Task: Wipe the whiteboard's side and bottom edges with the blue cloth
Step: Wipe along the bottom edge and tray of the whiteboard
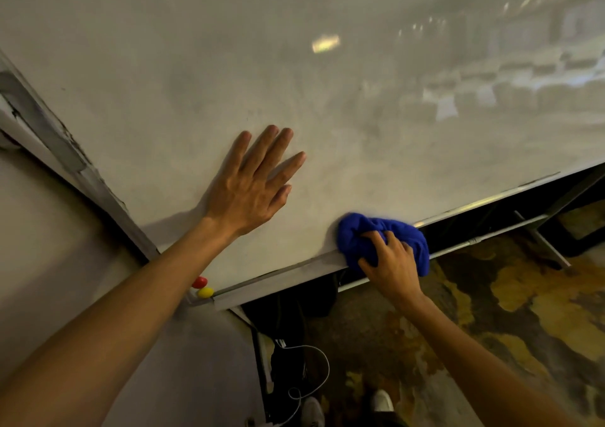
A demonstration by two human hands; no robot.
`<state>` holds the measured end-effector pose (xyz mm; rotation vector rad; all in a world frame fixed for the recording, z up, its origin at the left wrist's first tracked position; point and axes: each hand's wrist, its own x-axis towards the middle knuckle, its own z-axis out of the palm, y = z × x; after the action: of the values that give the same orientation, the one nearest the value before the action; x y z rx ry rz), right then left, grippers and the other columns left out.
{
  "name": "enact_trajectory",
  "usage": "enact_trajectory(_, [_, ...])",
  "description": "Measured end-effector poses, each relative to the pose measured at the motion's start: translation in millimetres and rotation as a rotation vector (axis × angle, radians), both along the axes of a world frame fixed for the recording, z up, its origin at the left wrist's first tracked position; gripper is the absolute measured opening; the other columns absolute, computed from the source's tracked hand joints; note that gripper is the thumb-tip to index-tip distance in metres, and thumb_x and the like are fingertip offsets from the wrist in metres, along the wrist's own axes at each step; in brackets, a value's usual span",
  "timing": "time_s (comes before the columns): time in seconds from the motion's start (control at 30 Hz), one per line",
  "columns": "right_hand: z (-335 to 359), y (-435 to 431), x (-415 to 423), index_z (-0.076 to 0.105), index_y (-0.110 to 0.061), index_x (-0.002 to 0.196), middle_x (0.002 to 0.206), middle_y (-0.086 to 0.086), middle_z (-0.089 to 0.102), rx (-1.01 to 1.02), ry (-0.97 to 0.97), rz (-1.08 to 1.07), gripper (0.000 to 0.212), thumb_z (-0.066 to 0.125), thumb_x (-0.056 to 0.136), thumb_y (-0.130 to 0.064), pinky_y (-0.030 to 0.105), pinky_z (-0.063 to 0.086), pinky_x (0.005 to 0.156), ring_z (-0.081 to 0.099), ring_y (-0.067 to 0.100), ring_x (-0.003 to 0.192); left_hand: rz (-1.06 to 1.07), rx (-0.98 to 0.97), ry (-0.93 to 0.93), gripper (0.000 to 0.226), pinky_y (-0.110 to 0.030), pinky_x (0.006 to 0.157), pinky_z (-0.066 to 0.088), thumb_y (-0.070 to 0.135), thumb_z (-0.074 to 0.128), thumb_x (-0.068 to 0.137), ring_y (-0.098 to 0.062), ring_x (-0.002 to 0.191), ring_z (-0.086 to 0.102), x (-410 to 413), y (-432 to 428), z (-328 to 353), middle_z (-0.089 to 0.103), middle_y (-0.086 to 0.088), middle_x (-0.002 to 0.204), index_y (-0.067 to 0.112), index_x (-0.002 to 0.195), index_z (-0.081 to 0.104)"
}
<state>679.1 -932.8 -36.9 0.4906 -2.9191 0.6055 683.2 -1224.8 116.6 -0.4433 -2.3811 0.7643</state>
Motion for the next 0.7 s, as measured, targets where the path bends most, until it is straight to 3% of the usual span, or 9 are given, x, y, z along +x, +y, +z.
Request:
enact_trajectory(0.07, [3, 18, -11, 0.047, -0.029, 0.127, 0.117, 0.003, 0.058, 0.004, -0.028, -0.029, 0.052, 0.063, 0.079, -0.041, 0.045, 0.045, 0.096, 0.06, 0.024, 0.104, 0.007, 0.014, 0.003, 0.069, -0.049, 0.123, -0.011, 0.054, 0.022, 0.105, -0.029, 0.155, -0.011, -2, 1, -1, -0.009, -0.009, 0.169, 0.024, 0.164, 0.003])
enact_trajectory(0.17, [7, 38, -24, 0.042, -0.03, 0.129, 0.12, 0.002, 0.053, -0.027, -0.093, -0.036, 0.053, 0.063, 0.081, -0.04, 0.034, 0.055, 0.071, 0.06, 0.021, 0.099, 0.017, 0.091, 0.003, 0.068, -0.053, 0.123, -0.012, 0.051, 0.029, 0.105, -0.032, 0.154, -0.014, -5, 13, -7, -0.016, -0.009, 0.167, 0.026, 0.163, 0.005])
enact_trajectory(0.23, [9, 48, -31, 0.04, -0.03, 0.129, 0.12, 0.002, 0.051, -0.001, -0.102, 0.001, 0.052, 0.063, 0.082, -0.039, 0.026, 0.05, 0.06, 0.06, 0.019, 0.095, -0.042, 0.106, -0.041, 0.065, -0.054, 0.124, -0.006, 0.043, 0.034, 0.104, -0.033, 0.155, -0.007, -6, 32, -15, -0.011, -0.01, 0.168, 0.025, 0.162, 0.012])
enact_trajectory(0.43, [27, 92, -58, 0.044, -0.028, 0.129, 0.117, 0.005, 0.056, 0.095, -0.083, -0.033, 0.047, 0.06, 0.085, -0.034, 0.026, 0.042, 0.055, 0.062, 0.024, 0.094, -0.21, 0.081, -0.255, 0.051, -0.053, 0.118, 0.033, 0.03, 0.056, 0.097, -0.037, 0.144, 0.041, -24, 129, -29, 0.045, -0.019, 0.154, 0.014, 0.145, 0.056])
enact_trajectory(0.53, [54, 126, -81, 0.043, -0.032, 0.133, 0.118, 0.006, 0.058, 0.186, -0.128, -0.061, 0.049, 0.056, 0.086, -0.031, 0.031, 0.043, 0.06, 0.064, 0.027, 0.095, -0.31, 0.141, -0.374, 0.045, -0.047, 0.105, 0.05, 0.025, 0.07, 0.088, -0.031, 0.123, 0.064, -44, 177, -23, 0.066, -0.015, 0.134, 0.013, 0.131, 0.069])
enact_trajectory(0.6, [76, 156, -98, 0.039, -0.034, 0.136, 0.117, 0.008, 0.061, 0.239, -0.19, -0.084, 0.054, 0.053, 0.084, -0.029, 0.036, 0.048, 0.065, 0.065, 0.031, 0.097, -0.35, 0.198, -0.514, 0.042, -0.04, 0.095, 0.055, 0.023, 0.068, 0.09, -0.027, 0.111, 0.07, -63, 217, -10, 0.071, -0.008, 0.126, 0.015, 0.131, 0.069])
enact_trajectory(0.7, [110, 203, -117, 0.037, -0.034, 0.133, 0.112, 0.011, 0.065, 0.275, -0.288, -0.128, 0.057, 0.055, 0.078, -0.029, 0.037, 0.046, 0.066, 0.064, 0.035, 0.098, -0.19, 0.15, -0.807, 0.049, -0.041, 0.102, 0.048, 0.038, 0.042, 0.104, -0.027, 0.124, 0.06, -94, 279, 11, 0.057, -0.003, 0.146, 0.028, 0.152, 0.044])
